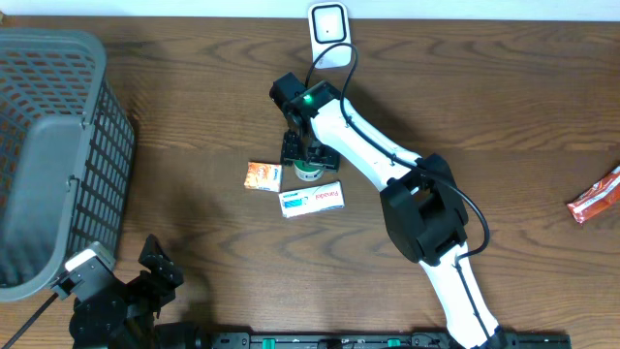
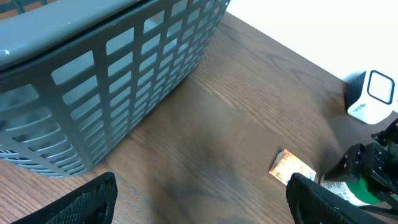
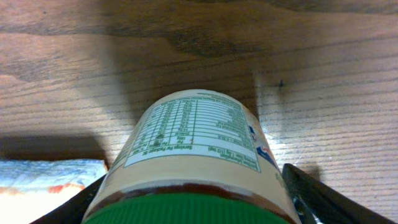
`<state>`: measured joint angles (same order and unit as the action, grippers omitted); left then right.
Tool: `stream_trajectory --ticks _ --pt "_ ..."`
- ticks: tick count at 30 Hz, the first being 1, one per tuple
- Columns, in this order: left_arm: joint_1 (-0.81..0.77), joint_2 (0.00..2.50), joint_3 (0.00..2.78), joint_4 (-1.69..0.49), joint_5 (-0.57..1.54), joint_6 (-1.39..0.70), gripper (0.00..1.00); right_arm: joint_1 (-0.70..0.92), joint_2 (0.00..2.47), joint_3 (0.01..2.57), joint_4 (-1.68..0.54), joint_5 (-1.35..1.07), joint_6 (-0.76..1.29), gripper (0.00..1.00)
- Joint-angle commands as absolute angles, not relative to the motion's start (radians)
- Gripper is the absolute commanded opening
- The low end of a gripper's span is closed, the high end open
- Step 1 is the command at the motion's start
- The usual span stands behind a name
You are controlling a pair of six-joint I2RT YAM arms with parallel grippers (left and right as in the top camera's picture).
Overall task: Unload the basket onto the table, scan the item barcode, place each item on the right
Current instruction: 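Reach the right gripper to the green-capped bottle and grasp it, then lift the bottle and hold it up to the scanner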
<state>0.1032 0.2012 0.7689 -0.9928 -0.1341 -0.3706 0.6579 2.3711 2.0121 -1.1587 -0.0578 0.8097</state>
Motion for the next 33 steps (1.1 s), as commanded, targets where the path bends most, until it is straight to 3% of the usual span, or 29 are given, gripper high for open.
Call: stream_trajectory --ticks 1,15,17,19,23,33 --pt "0.107 0.2 0.768 -0.995 -0.142 -0.379 0.87 0.669 2.376 2.007 -1.159 -0.057 0.842 0.68" --pt "0.107 0.2 0.768 -0.995 -0.142 -0.379 0.87 0.668 2.461 1.985 -1.145 -0.081 0.86 0.61" --pt "0.107 0.2 0.768 -0.995 -0.142 -0.379 0.87 0.669 2.461 1.985 -1.144 -0.08 0.86 0.63" --pt "0.107 0.2 0.768 -0.995 -0.142 -0.379 0.87 0.669 2.461 1.985 -1.145 -0.08 0.86 0.72" --pt "0.107 0.2 0.768 -0.995 -0.142 -0.379 0.87 0.669 2.461 1.985 -1.148 -0.08 0.86 0.73" --pt "0.107 0.2 0.768 -0.995 -0.142 -0.379 0.88 0.664 2.461 1.992 -1.15 -0.073 0.882 0.63"
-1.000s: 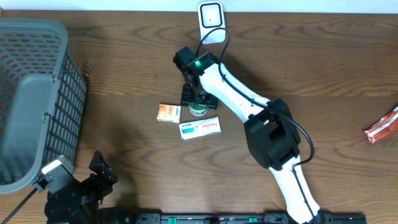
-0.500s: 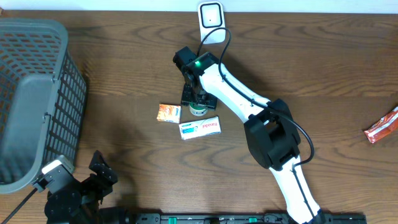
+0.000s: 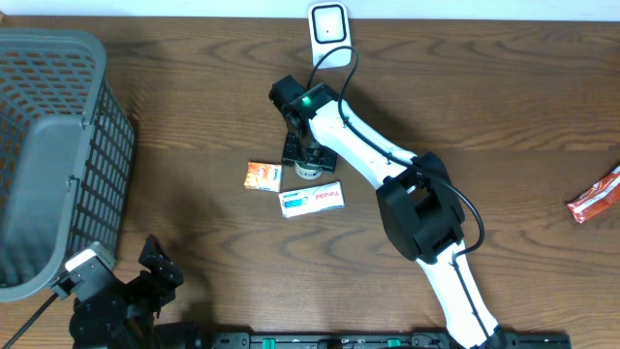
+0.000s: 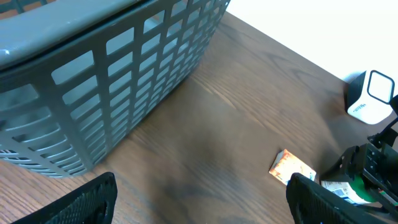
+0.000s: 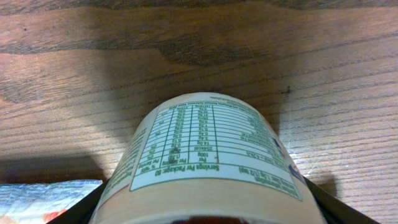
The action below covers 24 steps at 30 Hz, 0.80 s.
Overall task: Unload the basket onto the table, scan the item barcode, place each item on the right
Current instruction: 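Lift the bottle and hold it up to the scanner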
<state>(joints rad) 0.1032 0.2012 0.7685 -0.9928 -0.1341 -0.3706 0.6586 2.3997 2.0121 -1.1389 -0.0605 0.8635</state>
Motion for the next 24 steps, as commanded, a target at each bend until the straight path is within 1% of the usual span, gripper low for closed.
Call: stream_trajectory --ticks 1,3,6,15,17,18,20,24 --pt "0.107 0.2 0.768 -0.995 -0.142 -0.379 0.87 0.661 2.461 2.0 -1.165 -0.073 0.881 0.63" --pt "0.107 0.2 0.768 -0.995 -0.142 -0.379 0.87 0.646 2.461 2.034 -1.216 -0.073 0.854 0.6" --pt "0.107 0.2 0.768 -0.995 -0.142 -0.379 0.87 0.629 2.461 2.098 -1.291 -0.073 0.78 0.59" --pt "0.107 0.2 0.768 -0.995 -0.142 -0.379 0.87 0.545 2.461 2.404 -1.621 -0.166 0.469 0.61" --pt "0.107 0.2 0.768 -0.995 -0.142 -0.379 0.87 0.524 2.461 2.477 -1.689 -0.217 0.394 0.62" --pt "0.107 0.2 0.768 -0.995 -0.142 -0.379 0.88 0.516 2.461 2.502 -1.7 -0.256 0.352 0.6" --pt "0.107 0.2 0.768 -0.995 -0.142 -0.379 0.87 0.499 2.446 2.522 -1.699 -0.386 0.267 0.63" --pt "0.107 0.2 0.768 -0.995 -0.142 -0.379 0.87 0.46 2.432 2.524 -1.699 -0.537 0.245 0.6"
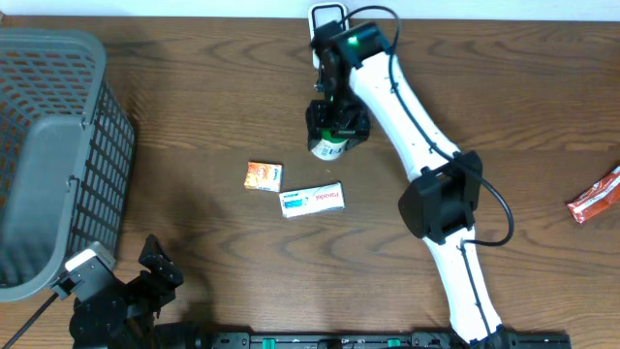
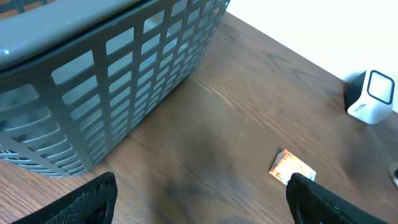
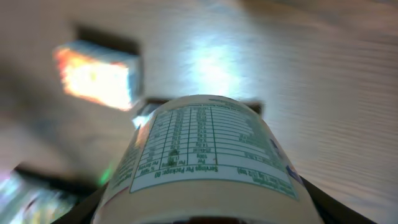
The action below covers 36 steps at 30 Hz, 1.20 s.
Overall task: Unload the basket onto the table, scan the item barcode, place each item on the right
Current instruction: 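Lift the bottle and hold it up to the scanner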
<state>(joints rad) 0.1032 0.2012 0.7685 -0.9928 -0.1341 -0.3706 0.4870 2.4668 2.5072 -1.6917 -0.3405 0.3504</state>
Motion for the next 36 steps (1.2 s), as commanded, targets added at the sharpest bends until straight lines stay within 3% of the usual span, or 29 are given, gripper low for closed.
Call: stream_trajectory --ticks 1,23,36 --pt "0.107 0.2 0.768 -0.995 -0.142 -0.379 0.87 0.451 2.431 2.524 -1.699 -0.561 0.245 0.6" --pt "0.107 0.2 0.768 -0.995 -0.142 -0.379 0.87 0.434 2.431 2.524 -1.692 -0.563 0.25 0.56" --pt "0.107 0.2 0.768 -0.995 -0.142 -0.379 0.88 0.412 2.431 2.524 -1.121 -0.147 0.299 0.57"
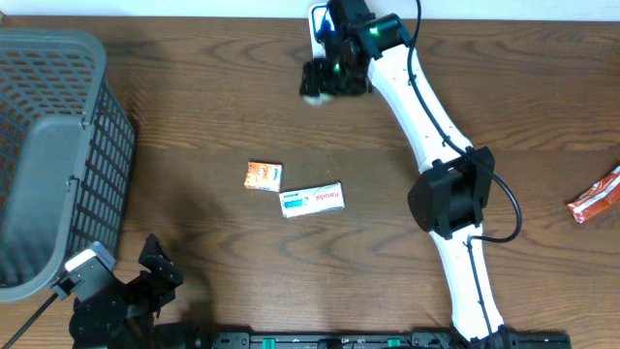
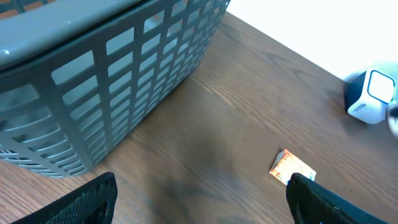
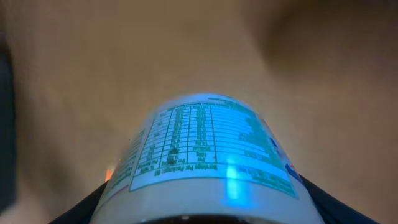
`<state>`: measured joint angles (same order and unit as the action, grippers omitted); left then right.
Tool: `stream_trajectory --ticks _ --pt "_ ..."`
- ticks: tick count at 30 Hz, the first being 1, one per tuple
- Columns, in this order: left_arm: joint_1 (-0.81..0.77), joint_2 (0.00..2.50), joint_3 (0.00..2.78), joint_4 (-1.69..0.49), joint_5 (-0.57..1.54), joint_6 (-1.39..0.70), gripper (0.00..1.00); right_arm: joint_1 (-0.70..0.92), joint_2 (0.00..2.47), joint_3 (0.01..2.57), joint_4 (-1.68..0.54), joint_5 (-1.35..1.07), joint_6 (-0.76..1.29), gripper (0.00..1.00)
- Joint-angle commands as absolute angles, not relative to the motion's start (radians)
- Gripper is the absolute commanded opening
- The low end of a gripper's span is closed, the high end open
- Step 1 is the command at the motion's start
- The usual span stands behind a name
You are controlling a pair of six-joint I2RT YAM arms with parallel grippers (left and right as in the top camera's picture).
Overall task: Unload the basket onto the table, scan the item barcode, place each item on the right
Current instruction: 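Lift the bottle and hold it up to the scanner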
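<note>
My right gripper point(image 1: 329, 78) is shut on a cream bottle point(image 3: 205, 146) with a green-framed nutrition label, held up off the table at the far edge. A bluish light falls across the label. In the overhead view the bottle point(image 1: 313, 85) is a pale blur just in front of the white scanner point(image 1: 318, 17), which the arm mostly covers. The left wrist view shows the scanner point(image 2: 372, 96) standing at the table's far side. My left gripper point(image 1: 160, 267) rests open at the near left corner, nothing between its fingers point(image 2: 84, 199).
A grey mesh basket point(image 1: 53, 145) fills the left side. An orange packet point(image 1: 263, 175) and a white-and-blue box point(image 1: 311, 200) lie mid-table. A red wrapper point(image 1: 593, 199) lies at the right edge.
My right gripper has moved with the bottle from just in front of the scanner, above the table's middle, up to the scanner's face. A blue light now shows on the label. The left arm is unchanged.
The right gripper stood around the bottle next to the orange packet and the box, then was shut on it there. Later it held the bottle off the table nearer the scanner, and now right at the scanner. The left arm stayed parked.
</note>
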<state>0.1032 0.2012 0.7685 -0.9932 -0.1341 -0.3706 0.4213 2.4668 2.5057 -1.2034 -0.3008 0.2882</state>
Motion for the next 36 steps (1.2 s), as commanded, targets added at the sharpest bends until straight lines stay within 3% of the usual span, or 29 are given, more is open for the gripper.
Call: stream_trajectory --ticks 1,6,21,36 --pt "0.107 0.2 0.768 -0.995 -0.142 -0.379 0.87 0.413 2.431 2.524 -1.076 -0.096 0.299 0.56" --pt "0.107 0.2 0.768 -0.995 -0.142 -0.379 0.87 0.433 2.432 2.52 -0.858 0.159 0.292 0.48" --pt "0.107 0.2 0.768 -0.995 -0.142 -0.379 0.87 0.444 2.621 2.514 -0.351 0.344 0.199 0.56" --pt "0.107 0.2 0.768 -0.995 -0.142 -0.379 0.87 0.486 2.705 2.514 -0.221 0.558 0.041 0.55"
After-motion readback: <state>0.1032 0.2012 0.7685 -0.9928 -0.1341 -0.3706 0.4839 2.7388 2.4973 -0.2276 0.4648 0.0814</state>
